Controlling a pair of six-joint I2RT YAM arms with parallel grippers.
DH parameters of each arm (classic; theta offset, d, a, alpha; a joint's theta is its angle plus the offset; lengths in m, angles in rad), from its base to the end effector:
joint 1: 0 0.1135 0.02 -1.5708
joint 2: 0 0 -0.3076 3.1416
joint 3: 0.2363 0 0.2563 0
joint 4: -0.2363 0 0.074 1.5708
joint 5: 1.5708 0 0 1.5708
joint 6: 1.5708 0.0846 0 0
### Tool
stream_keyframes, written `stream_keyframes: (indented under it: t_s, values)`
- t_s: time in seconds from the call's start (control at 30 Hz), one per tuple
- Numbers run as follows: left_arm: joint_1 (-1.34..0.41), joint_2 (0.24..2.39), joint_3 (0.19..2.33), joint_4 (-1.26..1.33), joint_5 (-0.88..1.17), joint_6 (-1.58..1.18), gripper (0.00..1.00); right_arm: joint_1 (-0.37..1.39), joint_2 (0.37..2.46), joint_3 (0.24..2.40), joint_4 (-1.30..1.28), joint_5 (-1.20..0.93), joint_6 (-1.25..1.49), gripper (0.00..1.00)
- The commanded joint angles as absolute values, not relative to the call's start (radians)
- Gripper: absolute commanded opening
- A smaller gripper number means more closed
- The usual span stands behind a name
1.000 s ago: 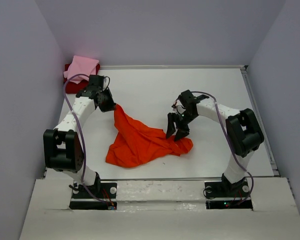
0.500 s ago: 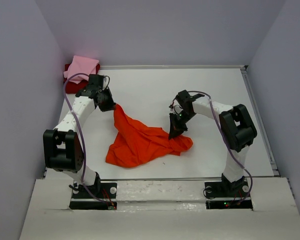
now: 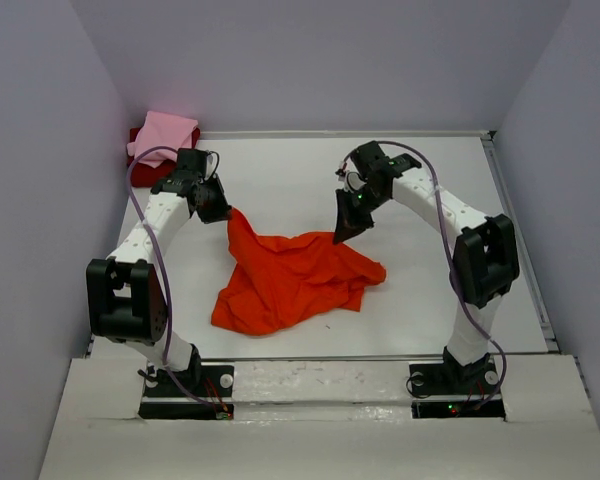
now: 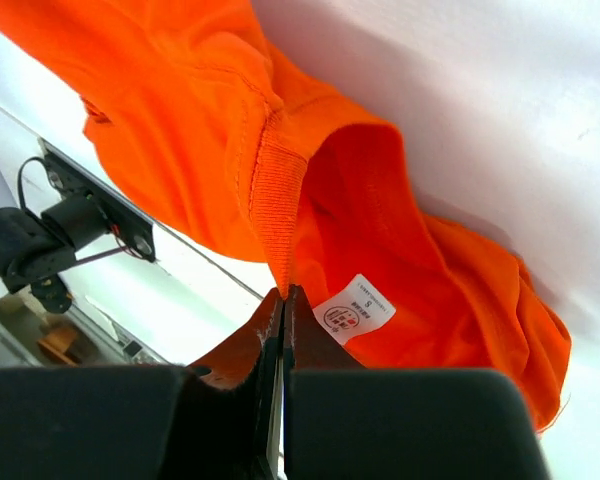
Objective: Fold and stack the t-shirts
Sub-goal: Flatten out the tshirt
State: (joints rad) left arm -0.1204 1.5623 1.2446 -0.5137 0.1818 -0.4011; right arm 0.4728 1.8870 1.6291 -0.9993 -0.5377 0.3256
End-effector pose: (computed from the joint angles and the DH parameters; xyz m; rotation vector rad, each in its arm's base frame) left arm 0.3742 -0.0607 0.2841 -0.2553 2.4217 -0.4575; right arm 0.3516 0.2285 0.2608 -0.3420 2.9063 0.9218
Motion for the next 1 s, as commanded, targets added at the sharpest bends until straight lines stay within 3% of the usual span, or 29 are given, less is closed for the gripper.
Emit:
stream_keyframes:
  t_s: [0.0, 0.53, 0.67, 0.83, 0.97]
  values:
    - [-0.112, 1.542, 1.296, -0.515, 0.186, -0.383, 0.0, 0.476, 1.95, 1.771, -1.06, -0.528, 0.288, 0.0]
    - [-0.055, 1.468, 1.336, -0.565, 0.084, -0.371, 0.0, 0.454, 2.425, 2.456, -1.111, -0.54, 0.317, 0.0]
    - [-0.04, 1.46, 1.322, -0.566, 0.081, -0.365, 0.0, 0.436, 2.431, 2.407, -1.063, -0.486, 0.347, 0.0]
    - [-0.035, 1.448, 1.313, -0.557, 0.08, -0.368, 0.0, 0.436, 2.303, 2.243, -0.922, -0.384, 0.351, 0.0]
    - [-0.034, 1.459, 1.324, -0.56, 0.084, -0.37, 0.0, 0.426, 2.235, 2.229, -0.882, -0.353, 0.339, 0.0]
